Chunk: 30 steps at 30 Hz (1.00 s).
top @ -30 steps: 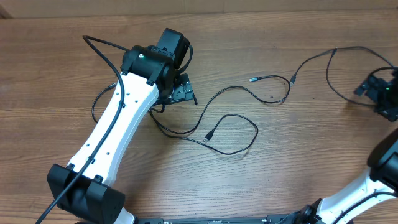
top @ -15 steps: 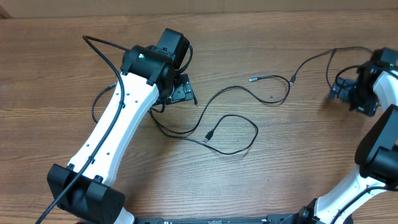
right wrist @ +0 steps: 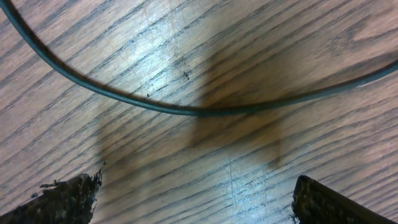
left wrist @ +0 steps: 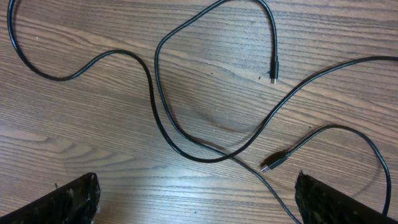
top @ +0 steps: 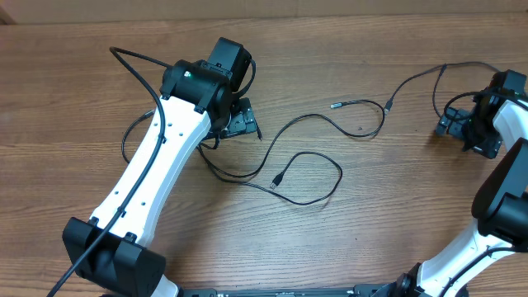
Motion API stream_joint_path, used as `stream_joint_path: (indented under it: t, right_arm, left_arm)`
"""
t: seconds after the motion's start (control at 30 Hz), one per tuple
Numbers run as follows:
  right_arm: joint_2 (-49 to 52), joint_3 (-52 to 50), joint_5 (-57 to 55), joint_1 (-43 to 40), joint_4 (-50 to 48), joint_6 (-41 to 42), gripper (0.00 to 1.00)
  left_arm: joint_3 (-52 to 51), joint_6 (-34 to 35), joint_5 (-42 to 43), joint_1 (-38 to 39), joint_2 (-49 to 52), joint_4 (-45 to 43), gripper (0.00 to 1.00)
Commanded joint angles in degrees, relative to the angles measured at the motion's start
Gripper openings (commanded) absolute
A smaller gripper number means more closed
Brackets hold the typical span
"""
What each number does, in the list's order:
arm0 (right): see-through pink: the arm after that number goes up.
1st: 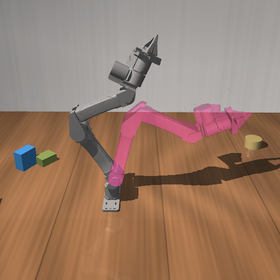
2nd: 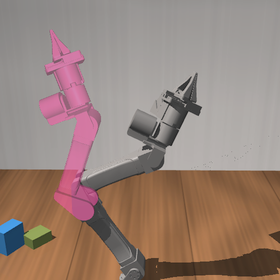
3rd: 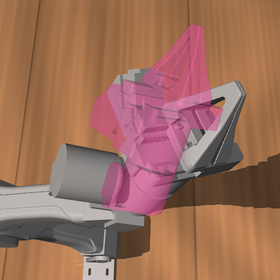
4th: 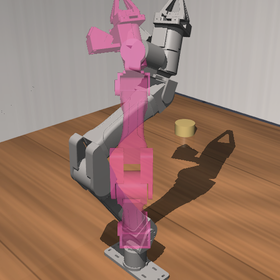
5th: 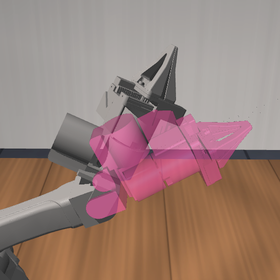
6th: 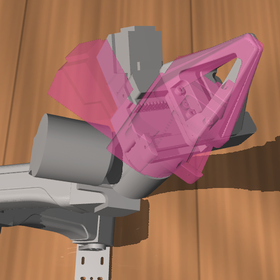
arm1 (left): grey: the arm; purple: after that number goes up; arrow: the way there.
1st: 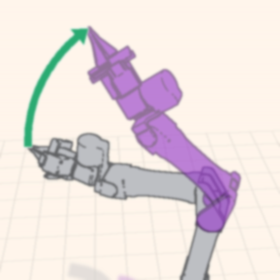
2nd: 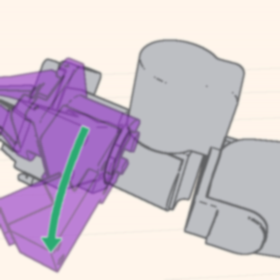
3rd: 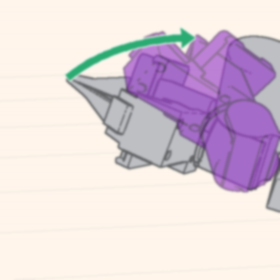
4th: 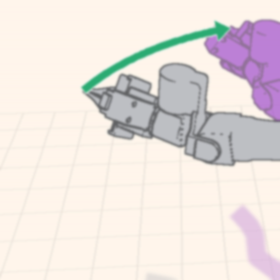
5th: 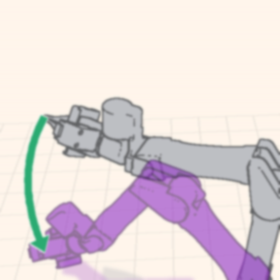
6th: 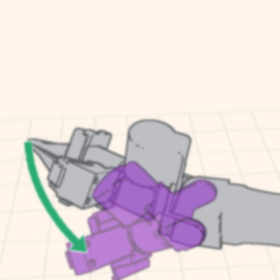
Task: Untangle cables
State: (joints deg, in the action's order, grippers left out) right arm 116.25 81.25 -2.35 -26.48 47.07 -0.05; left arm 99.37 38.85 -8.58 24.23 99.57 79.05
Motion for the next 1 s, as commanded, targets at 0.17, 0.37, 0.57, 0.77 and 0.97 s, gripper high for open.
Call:
stream_joint_path:
  t: [0.17, 0.37, 0.57, 0.77, 0.97]
  right_arm:
    - [3.28, -0.31, -0.39, -0.22, -1.62, -0.26, 1.00]
    - [3.37, -0.31, -0.39, -0.22, -3.56, -0.26, 1.00]
    - [3.43, -0.31, -0.61, -0.33, -7.54, -0.94, 1.00]
    - [4.63, -0.31, -0.59, -0.33, -12.70, -1.55, 1.00]
    - [10.49, -0.31, -0.55, -0.33, -14.32, -1.55, 1.00]
  left_arm:
    - [0.09, -0.72, 0.28, -0.22, 0.42, -0.04, 1.00]
    - [0.09, -0.72, 0.28, -0.22, 0.42, -0.04, 1.00]
    - [0.09, -0.74, 0.28, -0.22, 0.42, -0.04, 1.00]
    - [0.09, -0.72, 0.28, -0.22, 0.42, -0.04, 1.00]
    - [0.09, -0.72, 0.28, -0.22, 0.42, -0.04, 1.00]
